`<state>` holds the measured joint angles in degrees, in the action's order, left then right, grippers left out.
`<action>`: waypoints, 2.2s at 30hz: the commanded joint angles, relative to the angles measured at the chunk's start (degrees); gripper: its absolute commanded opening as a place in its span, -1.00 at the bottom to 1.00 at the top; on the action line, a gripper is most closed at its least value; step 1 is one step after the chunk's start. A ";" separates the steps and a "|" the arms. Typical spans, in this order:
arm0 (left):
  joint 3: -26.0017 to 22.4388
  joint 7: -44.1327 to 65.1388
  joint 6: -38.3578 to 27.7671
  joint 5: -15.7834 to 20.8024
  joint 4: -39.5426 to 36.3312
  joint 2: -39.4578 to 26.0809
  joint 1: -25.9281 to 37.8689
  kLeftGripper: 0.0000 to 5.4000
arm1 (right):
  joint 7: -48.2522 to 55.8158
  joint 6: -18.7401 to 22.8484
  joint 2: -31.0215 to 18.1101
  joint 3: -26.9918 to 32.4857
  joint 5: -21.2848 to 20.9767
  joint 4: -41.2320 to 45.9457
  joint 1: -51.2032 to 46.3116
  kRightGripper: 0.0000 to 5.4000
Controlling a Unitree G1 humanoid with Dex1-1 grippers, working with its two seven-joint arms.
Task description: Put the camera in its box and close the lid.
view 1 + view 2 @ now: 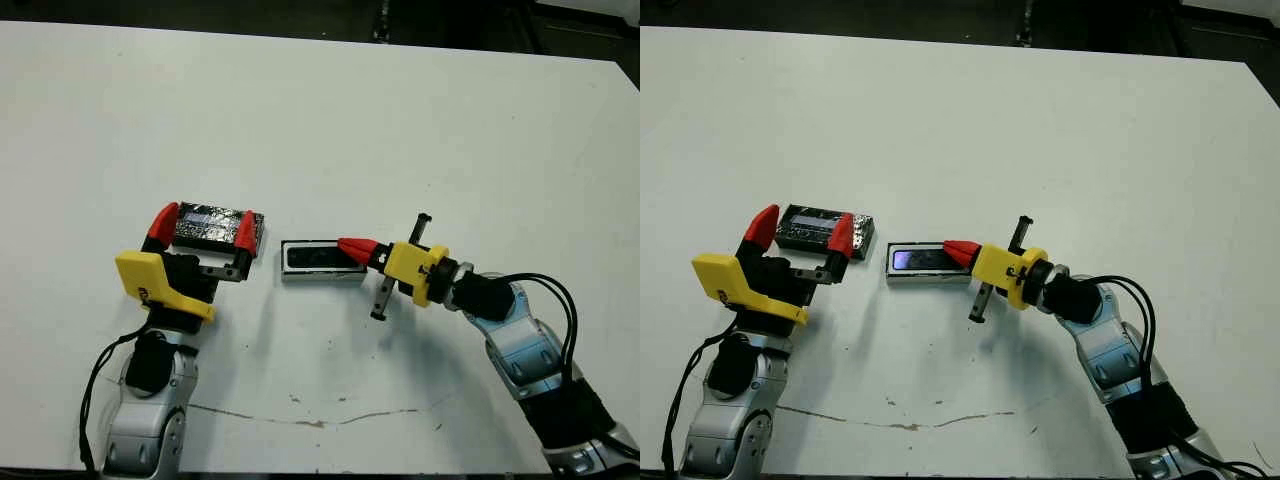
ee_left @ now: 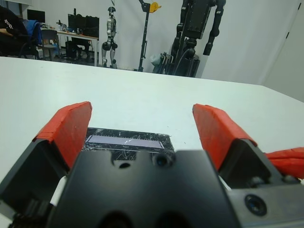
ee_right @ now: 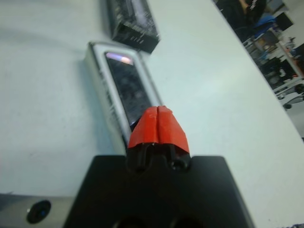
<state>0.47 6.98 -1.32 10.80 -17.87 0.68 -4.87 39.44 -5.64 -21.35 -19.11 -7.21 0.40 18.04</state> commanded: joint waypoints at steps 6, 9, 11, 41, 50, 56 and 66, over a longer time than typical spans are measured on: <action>0.14 -0.22 0.09 -0.56 -0.14 -0.23 -0.85 1.00 | 1.80 -0.41 -3.64 -0.10 -0.42 -1.62 -3.21 -0.99; -0.01 -0.07 0.45 -0.19 -0.19 -0.22 -0.80 1.00 | 1.01 -0.22 -3.97 1.58 0.91 0.16 -4.25 -0.99; -0.13 -0.02 0.90 0.24 -0.40 -0.20 -0.79 1.00 | 0.48 0.02 -3.72 3.12 2.50 1.27 -5.00 -0.99; 5.06 73.11 4.48 2.53 50.86 -41.19 56.74 1.00 | -11.03 19.95 2.95 29.27 39.70 21.20 -19.43 -0.99; 15.12 85.52 -3.22 1.09 68.32 -36.88 67.60 1.00 | -11.31 19.15 3.53 27.77 38.39 20.47 -19.38 -0.99; 21.86 85.52 -6.08 6.88 70.77 -36.34 68.06 1.00 | -12.33 19.34 4.07 26.84 37.79 20.85 -20.05 -0.99; 30.97 85.52 -9.60 6.18 70.65 -36.79 68.07 1.00 | -13.16 21.92 3.37 27.07 38.21 22.13 -20.28 -0.99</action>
<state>30.24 92.18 -9.54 18.44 52.61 -35.79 62.68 26.76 14.92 -17.36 7.44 30.80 21.87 -1.31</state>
